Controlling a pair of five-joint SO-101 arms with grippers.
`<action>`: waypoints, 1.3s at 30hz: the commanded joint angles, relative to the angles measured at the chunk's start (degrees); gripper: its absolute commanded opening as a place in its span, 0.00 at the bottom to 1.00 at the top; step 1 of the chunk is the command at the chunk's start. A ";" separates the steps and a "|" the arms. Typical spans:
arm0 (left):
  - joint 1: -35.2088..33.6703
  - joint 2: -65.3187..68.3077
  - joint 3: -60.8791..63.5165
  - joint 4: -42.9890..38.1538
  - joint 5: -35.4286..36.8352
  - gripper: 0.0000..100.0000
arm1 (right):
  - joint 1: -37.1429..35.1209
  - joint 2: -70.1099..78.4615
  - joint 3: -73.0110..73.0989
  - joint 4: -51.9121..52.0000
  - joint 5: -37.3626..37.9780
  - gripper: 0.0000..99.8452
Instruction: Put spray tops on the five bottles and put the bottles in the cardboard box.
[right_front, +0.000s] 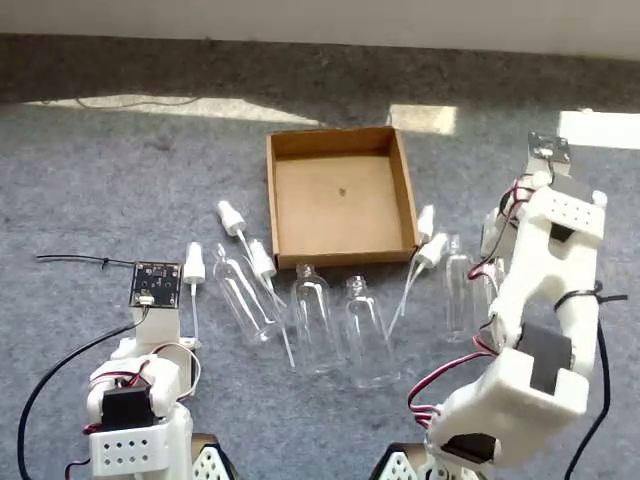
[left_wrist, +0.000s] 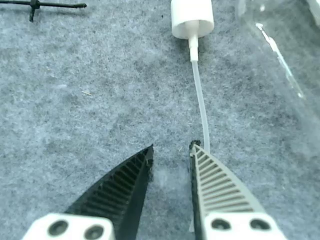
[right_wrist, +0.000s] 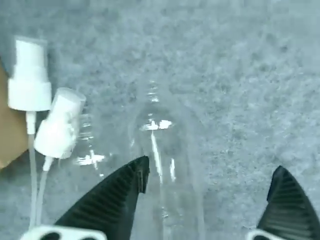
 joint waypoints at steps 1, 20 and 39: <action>-0.40 -0.66 1.10 0.26 -0.09 0.12 | -2.42 1.10 -1.71 0.31 -0.79 0.34; -0.40 -0.66 1.10 0.26 -0.09 0.12 | -1.45 10.68 -2.33 -5.58 -0.70 0.26; -0.40 -0.66 1.10 0.26 -0.09 0.12 | -0.31 10.95 -9.54 -6.64 -0.62 0.35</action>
